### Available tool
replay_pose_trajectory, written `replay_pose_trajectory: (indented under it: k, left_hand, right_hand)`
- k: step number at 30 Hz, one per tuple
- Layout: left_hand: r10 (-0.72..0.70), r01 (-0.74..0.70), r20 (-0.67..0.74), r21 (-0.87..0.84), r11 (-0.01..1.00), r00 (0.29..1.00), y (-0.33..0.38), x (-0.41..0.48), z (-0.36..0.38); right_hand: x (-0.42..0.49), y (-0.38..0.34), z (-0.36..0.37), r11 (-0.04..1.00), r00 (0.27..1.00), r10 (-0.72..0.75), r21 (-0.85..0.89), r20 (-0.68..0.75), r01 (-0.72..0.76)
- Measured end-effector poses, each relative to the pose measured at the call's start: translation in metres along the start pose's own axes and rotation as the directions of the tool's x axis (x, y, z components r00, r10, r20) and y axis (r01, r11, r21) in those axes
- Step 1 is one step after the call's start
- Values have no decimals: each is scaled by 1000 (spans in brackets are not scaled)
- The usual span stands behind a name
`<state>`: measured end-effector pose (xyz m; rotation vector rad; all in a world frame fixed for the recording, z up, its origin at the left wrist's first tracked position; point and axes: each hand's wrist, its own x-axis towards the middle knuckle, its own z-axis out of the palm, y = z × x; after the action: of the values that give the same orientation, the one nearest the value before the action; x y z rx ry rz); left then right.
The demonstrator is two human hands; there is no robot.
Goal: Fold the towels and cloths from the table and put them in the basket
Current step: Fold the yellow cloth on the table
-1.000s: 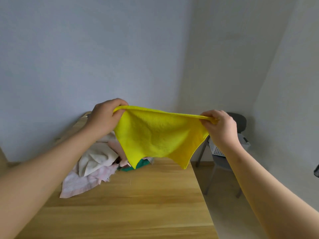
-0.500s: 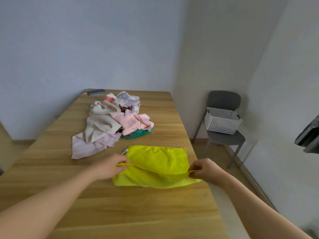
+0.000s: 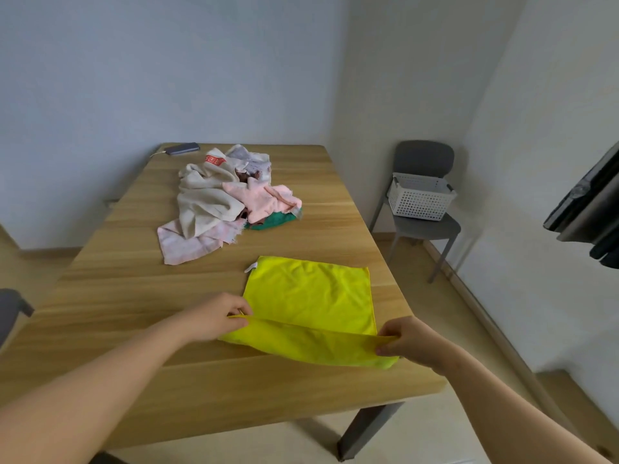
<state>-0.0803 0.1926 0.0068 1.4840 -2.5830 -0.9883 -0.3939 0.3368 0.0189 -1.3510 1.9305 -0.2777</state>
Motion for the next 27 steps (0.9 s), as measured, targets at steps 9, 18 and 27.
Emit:
replay_pose_trajectory:
  k: [9, 18, 27]
  left_hand:
    - [-23, 23, -186, -5, 1000, 982, 5, 30, -25]
    - [-191, 137, -336, -180, 974, 922, 3, 100, -42]
    - [-354, 199, -321, -427, 882, 879, -18, 146, -31]
  right_hand:
    - [33, 5, -17, 970, 970, 67, 243, -235, -8]
    - [107, 5, -54, 852, 972, 136, 523, -193, -15]
    - [164, 16, -45, 710, 949, 284, 695, -137, -112]
